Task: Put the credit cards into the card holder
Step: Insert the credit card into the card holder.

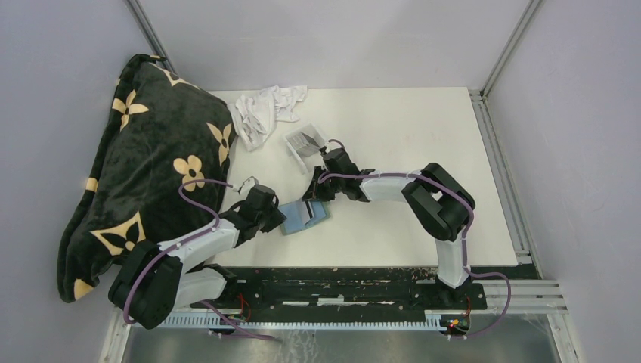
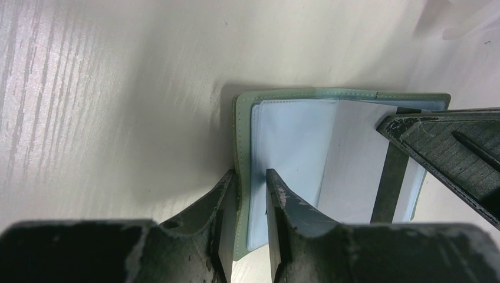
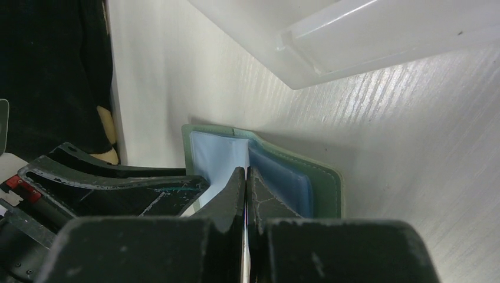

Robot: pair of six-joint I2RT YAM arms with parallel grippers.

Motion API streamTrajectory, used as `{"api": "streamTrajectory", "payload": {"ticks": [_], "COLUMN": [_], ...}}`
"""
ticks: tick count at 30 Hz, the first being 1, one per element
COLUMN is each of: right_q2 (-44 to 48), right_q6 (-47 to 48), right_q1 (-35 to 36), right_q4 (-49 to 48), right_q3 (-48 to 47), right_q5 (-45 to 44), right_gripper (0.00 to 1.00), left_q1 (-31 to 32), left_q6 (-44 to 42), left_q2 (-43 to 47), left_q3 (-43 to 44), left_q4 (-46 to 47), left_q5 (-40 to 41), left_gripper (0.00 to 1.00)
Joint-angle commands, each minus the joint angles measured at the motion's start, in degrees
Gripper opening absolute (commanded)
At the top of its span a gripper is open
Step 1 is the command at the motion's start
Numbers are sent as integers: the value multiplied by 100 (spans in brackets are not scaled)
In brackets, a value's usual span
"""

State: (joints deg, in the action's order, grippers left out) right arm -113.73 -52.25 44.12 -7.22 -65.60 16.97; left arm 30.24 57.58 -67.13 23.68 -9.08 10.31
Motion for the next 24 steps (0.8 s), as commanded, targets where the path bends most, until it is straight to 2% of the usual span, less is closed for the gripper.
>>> {"api": "streamTrajectory", "payload": {"ticks": [1, 7, 24], "right_q2": [-76, -96, -24], "right_q6": [-208, -141, 789], "right_q1": [-20, -17, 136], "right_q4": [-468, -513, -564], "right_q3": [74, 213, 589], "right_q5": [96, 79, -182], "right_gripper": [1, 1, 1], "left_q1": [-3, -5, -16], "left_q6": [-218, -221, -196], "left_q2": [-54, -53, -268], "left_q3": [23, 14, 50], "left_q4": [-515, -512, -391], "left_q5": [5, 50, -47], "left_gripper": [31, 30, 28]}}
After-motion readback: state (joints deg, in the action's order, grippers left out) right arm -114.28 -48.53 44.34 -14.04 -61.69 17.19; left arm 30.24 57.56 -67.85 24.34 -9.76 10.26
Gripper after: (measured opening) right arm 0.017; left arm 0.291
